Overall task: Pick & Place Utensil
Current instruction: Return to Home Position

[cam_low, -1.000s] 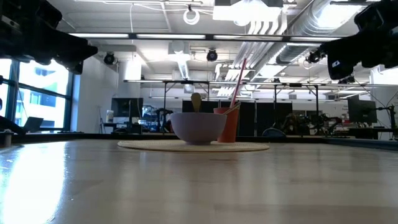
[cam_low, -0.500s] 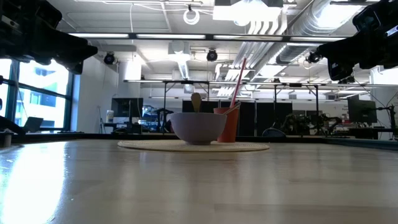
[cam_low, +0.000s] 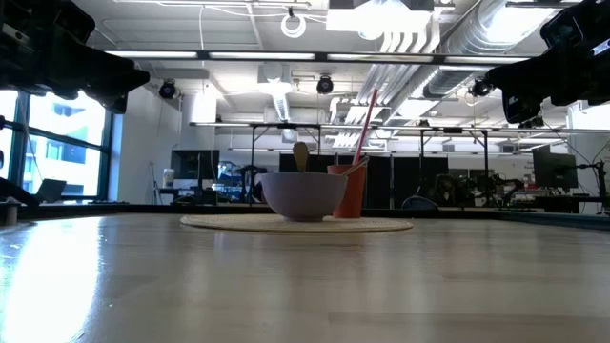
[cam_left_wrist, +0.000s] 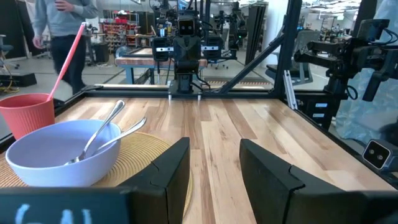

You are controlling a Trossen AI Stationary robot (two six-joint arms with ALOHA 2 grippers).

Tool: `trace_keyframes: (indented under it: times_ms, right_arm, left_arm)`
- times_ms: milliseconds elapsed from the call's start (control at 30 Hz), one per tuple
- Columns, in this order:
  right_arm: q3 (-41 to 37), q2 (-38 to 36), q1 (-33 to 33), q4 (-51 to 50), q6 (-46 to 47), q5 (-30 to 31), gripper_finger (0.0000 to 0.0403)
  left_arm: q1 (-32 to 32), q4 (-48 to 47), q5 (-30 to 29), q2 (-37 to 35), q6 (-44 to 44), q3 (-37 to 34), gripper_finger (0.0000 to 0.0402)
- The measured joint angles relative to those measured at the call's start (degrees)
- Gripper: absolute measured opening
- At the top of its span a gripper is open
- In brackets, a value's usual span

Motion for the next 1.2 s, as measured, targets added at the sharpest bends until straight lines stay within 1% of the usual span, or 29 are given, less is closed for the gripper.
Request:
trace_keyframes:
  times_ms: [1033,1200]
  right_arm:
    - [-0.02,0.02,0.00,0.02,0.00,-0.01,0.0012]
    - [-0.02,0.02,0.00,0.02,0.00,-0.02,0.0012]
  left_arm:
    - [0.00,0.01,0.10,0.00,-0.02,0.00,0.0138]
    - [-0.01,0.00,4.12,0.01,-0.11,0.00,0.0138]
